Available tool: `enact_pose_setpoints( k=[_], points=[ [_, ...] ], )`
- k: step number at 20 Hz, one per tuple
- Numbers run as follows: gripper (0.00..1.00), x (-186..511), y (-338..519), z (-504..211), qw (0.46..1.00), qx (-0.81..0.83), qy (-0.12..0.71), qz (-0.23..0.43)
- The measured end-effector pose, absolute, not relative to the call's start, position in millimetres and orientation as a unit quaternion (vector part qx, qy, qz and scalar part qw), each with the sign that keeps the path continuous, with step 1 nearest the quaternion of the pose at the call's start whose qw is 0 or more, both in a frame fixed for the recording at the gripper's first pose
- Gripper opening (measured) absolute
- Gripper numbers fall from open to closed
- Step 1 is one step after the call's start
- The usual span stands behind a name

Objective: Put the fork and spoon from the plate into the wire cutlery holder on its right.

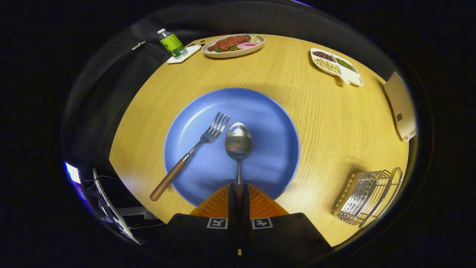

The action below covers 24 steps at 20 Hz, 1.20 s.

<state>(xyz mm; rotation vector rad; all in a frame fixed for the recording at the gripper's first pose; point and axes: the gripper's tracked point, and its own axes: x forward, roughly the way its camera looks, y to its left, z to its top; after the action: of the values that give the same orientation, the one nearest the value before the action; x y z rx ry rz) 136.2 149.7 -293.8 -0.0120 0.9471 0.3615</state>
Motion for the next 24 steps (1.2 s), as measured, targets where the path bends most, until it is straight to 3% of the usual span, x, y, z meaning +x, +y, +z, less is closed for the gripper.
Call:
enact_pose_setpoints(
  k=[7, 14, 24],
  points=[
    [0.09, 96.8, 108.3, -234.4, 0.884, 0.003, 0.423, 0.196],
    [0.08, 47.8, -1.5, -189.8, 0.879, -0.014, 0.441, 0.181],
    [0.09, 56.6, -84.7, -222.2, 0.826, -0.034, 0.544, 0.140]
  ],
)
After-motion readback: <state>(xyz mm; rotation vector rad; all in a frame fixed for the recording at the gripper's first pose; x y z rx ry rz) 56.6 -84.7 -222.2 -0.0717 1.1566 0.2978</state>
